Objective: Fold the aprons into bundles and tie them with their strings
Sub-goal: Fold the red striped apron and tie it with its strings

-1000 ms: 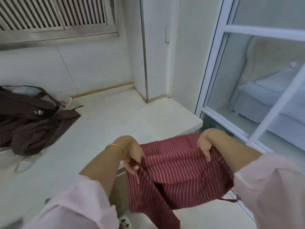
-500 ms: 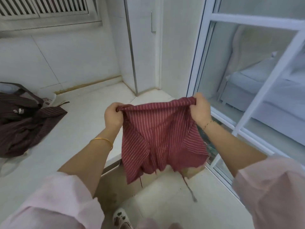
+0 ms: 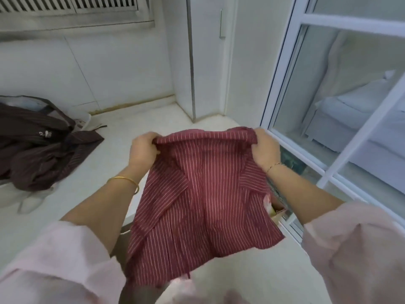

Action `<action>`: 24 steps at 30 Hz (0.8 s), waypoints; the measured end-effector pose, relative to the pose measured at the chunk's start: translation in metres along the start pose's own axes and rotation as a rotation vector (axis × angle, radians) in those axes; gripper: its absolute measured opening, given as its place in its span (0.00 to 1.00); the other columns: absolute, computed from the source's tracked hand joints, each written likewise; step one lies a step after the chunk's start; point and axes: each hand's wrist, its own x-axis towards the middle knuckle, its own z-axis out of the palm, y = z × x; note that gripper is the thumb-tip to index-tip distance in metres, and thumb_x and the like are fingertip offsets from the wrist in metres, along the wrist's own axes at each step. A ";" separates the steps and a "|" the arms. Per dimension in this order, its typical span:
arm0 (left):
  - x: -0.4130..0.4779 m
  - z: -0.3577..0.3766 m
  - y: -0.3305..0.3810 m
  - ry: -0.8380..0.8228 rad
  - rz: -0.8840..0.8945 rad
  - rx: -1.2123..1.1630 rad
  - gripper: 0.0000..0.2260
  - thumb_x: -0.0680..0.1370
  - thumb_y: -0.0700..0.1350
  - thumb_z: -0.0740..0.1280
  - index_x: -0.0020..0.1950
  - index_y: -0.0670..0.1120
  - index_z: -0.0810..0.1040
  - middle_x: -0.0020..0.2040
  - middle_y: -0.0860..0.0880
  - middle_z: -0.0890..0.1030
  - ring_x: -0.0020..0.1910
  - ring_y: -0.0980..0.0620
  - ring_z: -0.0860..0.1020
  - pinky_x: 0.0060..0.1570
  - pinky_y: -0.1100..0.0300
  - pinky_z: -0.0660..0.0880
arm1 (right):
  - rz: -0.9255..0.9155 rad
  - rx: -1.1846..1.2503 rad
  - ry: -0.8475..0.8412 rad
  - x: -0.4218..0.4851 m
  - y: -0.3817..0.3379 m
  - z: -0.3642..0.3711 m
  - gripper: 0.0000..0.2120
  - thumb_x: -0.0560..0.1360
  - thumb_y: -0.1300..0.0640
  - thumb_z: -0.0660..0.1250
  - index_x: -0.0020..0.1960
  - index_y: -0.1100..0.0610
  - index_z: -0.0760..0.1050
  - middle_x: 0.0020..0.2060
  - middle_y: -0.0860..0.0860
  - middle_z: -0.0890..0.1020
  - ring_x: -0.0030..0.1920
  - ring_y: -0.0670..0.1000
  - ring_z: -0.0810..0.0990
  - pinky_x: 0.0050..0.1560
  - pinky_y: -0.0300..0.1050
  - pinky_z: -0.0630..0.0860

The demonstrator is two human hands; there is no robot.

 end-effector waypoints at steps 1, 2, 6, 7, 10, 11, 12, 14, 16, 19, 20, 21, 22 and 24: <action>-0.011 -0.002 0.001 -0.392 -0.060 0.205 0.11 0.75 0.31 0.61 0.55 0.40 0.78 0.51 0.43 0.81 0.43 0.48 0.81 0.53 0.53 0.77 | 0.032 -0.126 -0.355 -0.007 0.001 0.005 0.10 0.76 0.66 0.61 0.57 0.62 0.73 0.41 0.53 0.76 0.44 0.51 0.78 0.39 0.44 0.75; -0.025 -0.001 -0.003 -0.748 -0.194 0.359 0.09 0.77 0.34 0.63 0.56 0.40 0.78 0.51 0.44 0.82 0.43 0.48 0.82 0.53 0.55 0.78 | 0.138 -0.230 -0.680 -0.016 -0.001 0.009 0.13 0.76 0.66 0.63 0.60 0.64 0.73 0.40 0.53 0.75 0.41 0.49 0.79 0.33 0.42 0.75; -0.028 0.002 -0.035 -0.783 -0.330 0.443 0.11 0.78 0.34 0.59 0.56 0.36 0.77 0.49 0.40 0.83 0.40 0.46 0.84 0.49 0.51 0.80 | 0.016 -0.320 -0.772 -0.003 -0.012 0.019 0.08 0.75 0.67 0.62 0.53 0.66 0.76 0.42 0.55 0.77 0.39 0.51 0.75 0.32 0.36 0.76; -0.022 -0.001 -0.036 -0.707 -0.362 0.410 0.10 0.78 0.34 0.58 0.55 0.35 0.77 0.49 0.38 0.82 0.39 0.45 0.84 0.48 0.49 0.81 | 0.024 -0.168 -0.686 0.004 -0.016 0.014 0.06 0.74 0.69 0.61 0.47 0.65 0.75 0.39 0.54 0.76 0.38 0.51 0.74 0.32 0.35 0.73; -0.018 -0.018 -0.049 -0.515 -0.458 0.313 0.09 0.78 0.33 0.57 0.50 0.35 0.77 0.50 0.36 0.80 0.41 0.40 0.82 0.47 0.48 0.80 | 0.150 0.427 -0.563 0.016 -0.034 0.013 0.13 0.68 0.75 0.54 0.38 0.61 0.73 0.34 0.55 0.74 0.35 0.52 0.71 0.31 0.42 0.68; -0.016 -0.024 -0.053 -0.444 -0.478 0.330 0.10 0.78 0.33 0.57 0.53 0.35 0.77 0.52 0.36 0.79 0.46 0.39 0.81 0.50 0.49 0.79 | 0.205 0.632 -0.564 0.017 -0.041 0.014 0.17 0.67 0.76 0.52 0.41 0.61 0.76 0.35 0.55 0.75 0.35 0.52 0.73 0.33 0.42 0.69; -0.014 -0.030 -0.059 -0.363 -0.482 0.347 0.11 0.78 0.33 0.57 0.57 0.34 0.76 0.55 0.36 0.79 0.53 0.39 0.80 0.54 0.50 0.77 | 0.231 0.792 -0.587 0.019 -0.050 0.014 0.22 0.67 0.76 0.51 0.47 0.59 0.78 0.37 0.55 0.78 0.35 0.52 0.76 0.34 0.42 0.73; -0.013 -0.048 -0.058 -0.143 -0.497 0.287 0.13 0.79 0.36 0.59 0.62 0.35 0.74 0.61 0.39 0.77 0.60 0.41 0.76 0.59 0.53 0.72 | 0.210 0.996 -0.606 0.024 -0.068 0.011 0.28 0.69 0.76 0.50 0.58 0.55 0.76 0.40 0.53 0.81 0.36 0.50 0.80 0.34 0.41 0.77; -0.010 -0.071 -0.064 -0.093 -0.521 0.177 0.16 0.81 0.44 0.59 0.64 0.36 0.74 0.62 0.41 0.77 0.57 0.46 0.78 0.57 0.58 0.73 | 0.101 1.089 -0.624 0.038 -0.093 0.012 0.32 0.70 0.75 0.50 0.66 0.51 0.72 0.45 0.51 0.81 0.40 0.49 0.80 0.36 0.41 0.77; 0.016 -0.099 -0.074 0.205 -0.673 -0.426 0.16 0.81 0.37 0.58 0.68 0.36 0.70 0.62 0.40 0.76 0.34 0.57 0.79 0.31 0.69 0.76 | -0.097 1.119 -0.564 0.062 -0.129 0.014 0.37 0.69 0.74 0.51 0.72 0.47 0.65 0.58 0.48 0.78 0.54 0.49 0.78 0.48 0.44 0.77; 0.028 -0.112 -0.077 0.304 -0.688 -0.435 0.17 0.80 0.35 0.58 0.69 0.35 0.69 0.63 0.40 0.76 0.34 0.56 0.78 0.30 0.70 0.75 | -0.133 1.137 -0.538 0.072 -0.141 0.015 0.37 0.69 0.75 0.50 0.72 0.47 0.64 0.61 0.48 0.76 0.57 0.49 0.77 0.51 0.44 0.76; 0.044 -0.125 -0.079 0.348 -0.703 -0.359 0.17 0.79 0.34 0.59 0.68 0.34 0.69 0.63 0.40 0.76 0.41 0.53 0.80 0.35 0.68 0.77 | -0.160 1.176 -0.521 0.080 -0.153 0.014 0.37 0.70 0.75 0.50 0.73 0.48 0.63 0.63 0.49 0.75 0.59 0.50 0.76 0.51 0.44 0.76; 0.062 -0.138 -0.078 0.401 -0.704 -0.270 0.16 0.79 0.34 0.60 0.66 0.33 0.70 0.63 0.38 0.76 0.50 0.46 0.80 0.46 0.63 0.78 | -0.176 1.223 -0.500 0.091 -0.164 0.014 0.37 0.70 0.75 0.50 0.73 0.48 0.62 0.64 0.50 0.75 0.59 0.50 0.76 0.49 0.43 0.77; 0.102 -0.159 -0.067 0.573 -0.656 -0.224 0.12 0.79 0.33 0.58 0.59 0.32 0.74 0.63 0.34 0.74 0.63 0.39 0.73 0.61 0.54 0.69 | -0.165 1.295 -0.419 0.117 -0.180 0.018 0.38 0.71 0.76 0.49 0.75 0.48 0.59 0.65 0.51 0.73 0.57 0.50 0.77 0.46 0.43 0.78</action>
